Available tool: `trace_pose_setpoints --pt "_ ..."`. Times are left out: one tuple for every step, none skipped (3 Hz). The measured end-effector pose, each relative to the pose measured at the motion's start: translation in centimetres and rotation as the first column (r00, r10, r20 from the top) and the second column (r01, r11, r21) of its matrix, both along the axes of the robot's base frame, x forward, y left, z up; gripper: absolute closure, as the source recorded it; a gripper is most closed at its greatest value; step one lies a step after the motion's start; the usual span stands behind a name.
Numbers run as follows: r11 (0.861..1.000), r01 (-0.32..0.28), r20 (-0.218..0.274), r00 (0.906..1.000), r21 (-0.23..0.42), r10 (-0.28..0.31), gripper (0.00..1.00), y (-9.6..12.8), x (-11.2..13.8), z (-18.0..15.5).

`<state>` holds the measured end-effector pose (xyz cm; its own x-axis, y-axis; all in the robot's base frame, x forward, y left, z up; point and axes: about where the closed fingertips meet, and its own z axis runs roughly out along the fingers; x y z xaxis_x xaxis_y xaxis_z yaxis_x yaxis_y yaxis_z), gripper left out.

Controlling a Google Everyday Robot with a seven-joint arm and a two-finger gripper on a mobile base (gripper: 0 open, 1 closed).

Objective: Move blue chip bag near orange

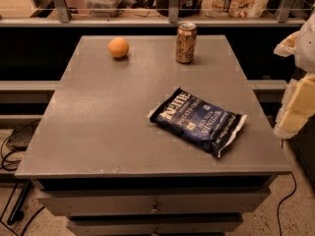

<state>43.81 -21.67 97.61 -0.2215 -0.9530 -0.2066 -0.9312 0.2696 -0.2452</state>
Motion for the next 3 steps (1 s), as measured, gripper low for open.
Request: trace_pose_setpoints --pt "1.000 0.000 0.000 1.0000 0.000 0.000 0.00 0.0 0.0 0.0" --pt "0.996 -0.043 0.006 0.9991 0.074 0.042 0.00 1.2 0.8 -1.0" --pt "0.972 -0.116 0.017 0.9932 0.203 0.115 0.00 4.3 2.6 -3.6"
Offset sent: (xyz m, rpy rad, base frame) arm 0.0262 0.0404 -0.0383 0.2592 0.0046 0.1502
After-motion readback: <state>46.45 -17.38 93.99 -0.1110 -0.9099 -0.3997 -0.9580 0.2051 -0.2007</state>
